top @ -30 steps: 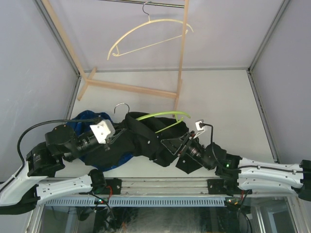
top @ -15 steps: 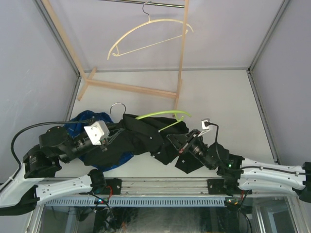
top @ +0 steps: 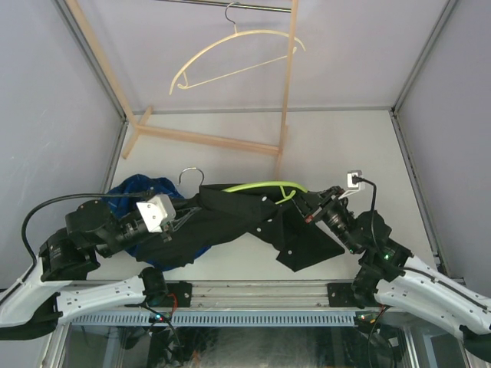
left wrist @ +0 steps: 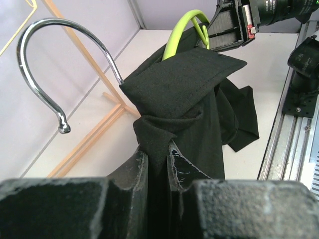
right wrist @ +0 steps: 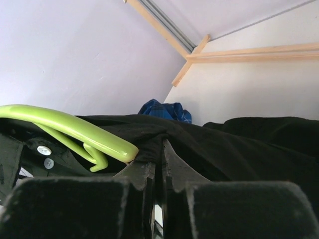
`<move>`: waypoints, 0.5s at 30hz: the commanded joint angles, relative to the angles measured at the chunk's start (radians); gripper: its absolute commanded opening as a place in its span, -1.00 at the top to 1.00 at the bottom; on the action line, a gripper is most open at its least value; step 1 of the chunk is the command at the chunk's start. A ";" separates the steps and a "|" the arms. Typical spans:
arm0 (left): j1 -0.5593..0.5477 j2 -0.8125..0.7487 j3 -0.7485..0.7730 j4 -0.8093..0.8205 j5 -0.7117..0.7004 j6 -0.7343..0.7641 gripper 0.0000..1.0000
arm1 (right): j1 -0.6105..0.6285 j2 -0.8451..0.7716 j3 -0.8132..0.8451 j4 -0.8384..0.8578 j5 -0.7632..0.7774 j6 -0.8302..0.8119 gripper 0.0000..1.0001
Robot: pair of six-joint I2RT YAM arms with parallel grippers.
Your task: Place the shirt on the hanger
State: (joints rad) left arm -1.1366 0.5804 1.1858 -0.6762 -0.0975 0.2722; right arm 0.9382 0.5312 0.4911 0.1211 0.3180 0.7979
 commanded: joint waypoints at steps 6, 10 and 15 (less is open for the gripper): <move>0.001 -0.042 0.009 0.065 -0.038 -0.004 0.99 | -0.104 -0.042 0.098 -0.178 0.002 -0.152 1.00; 0.000 -0.031 0.009 0.066 -0.055 0.001 0.99 | -0.123 -0.049 0.109 -0.238 -0.083 -0.223 0.41; 0.001 -0.011 0.018 0.050 -0.077 0.007 0.99 | -0.124 -0.148 0.124 -0.449 -0.118 -0.288 0.04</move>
State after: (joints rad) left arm -1.1370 0.5785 1.1858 -0.6823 -0.1104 0.2726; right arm 0.8368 0.4644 0.5793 -0.1368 0.1795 0.6117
